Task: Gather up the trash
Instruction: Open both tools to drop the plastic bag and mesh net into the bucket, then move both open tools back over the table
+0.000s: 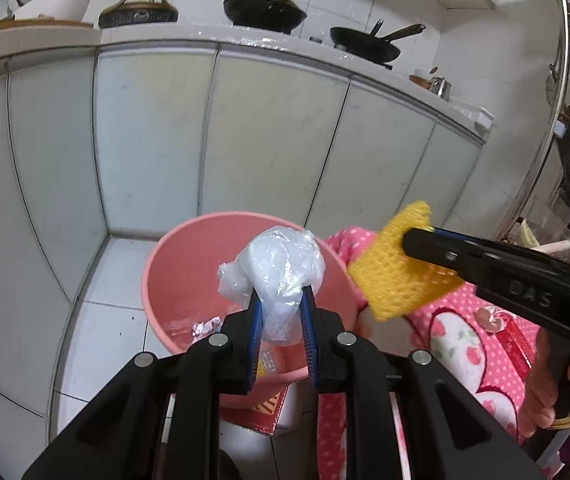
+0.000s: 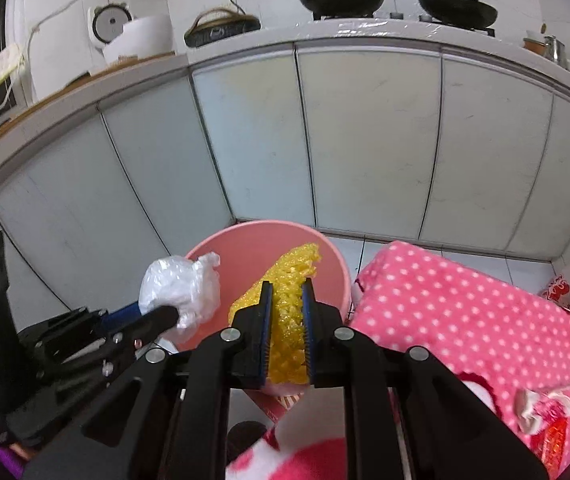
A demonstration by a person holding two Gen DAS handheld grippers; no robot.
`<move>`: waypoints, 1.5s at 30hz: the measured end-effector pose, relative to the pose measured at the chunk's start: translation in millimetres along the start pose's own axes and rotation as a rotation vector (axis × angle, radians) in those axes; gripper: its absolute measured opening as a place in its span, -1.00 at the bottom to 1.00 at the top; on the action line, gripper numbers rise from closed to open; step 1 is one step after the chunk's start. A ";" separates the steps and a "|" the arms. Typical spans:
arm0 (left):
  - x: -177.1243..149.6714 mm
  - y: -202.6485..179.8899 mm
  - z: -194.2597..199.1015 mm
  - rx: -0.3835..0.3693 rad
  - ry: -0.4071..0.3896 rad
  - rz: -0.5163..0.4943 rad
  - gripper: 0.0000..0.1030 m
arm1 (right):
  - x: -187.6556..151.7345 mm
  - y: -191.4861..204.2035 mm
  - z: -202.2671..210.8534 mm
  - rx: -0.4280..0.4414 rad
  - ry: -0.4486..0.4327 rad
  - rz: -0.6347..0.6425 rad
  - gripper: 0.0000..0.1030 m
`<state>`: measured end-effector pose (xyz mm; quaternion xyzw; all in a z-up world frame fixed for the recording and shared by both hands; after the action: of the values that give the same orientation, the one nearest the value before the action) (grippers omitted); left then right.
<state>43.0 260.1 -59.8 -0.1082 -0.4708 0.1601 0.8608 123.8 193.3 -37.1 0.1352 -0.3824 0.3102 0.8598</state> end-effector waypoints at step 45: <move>-0.7 -0.6 20.5 0.013 -0.014 0.038 -0.14 | 1.2 -11.9 37.8 0.061 -0.037 -0.058 -0.34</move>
<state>25.4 260.0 -49.2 -0.1103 -0.4736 0.1804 0.8550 110.3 166.8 -10.8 0.1778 -0.3844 0.2940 0.8568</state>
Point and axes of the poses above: each gripper's, at about its wrist camera, not at the fingertips, and z roughly against the way its jaws point, y to its left, x to its top, the point moved 10 cm from there along -z, roughly the way its jaws point, and after that the axes turned 12 degrees about -x, right-handed, at the moved point
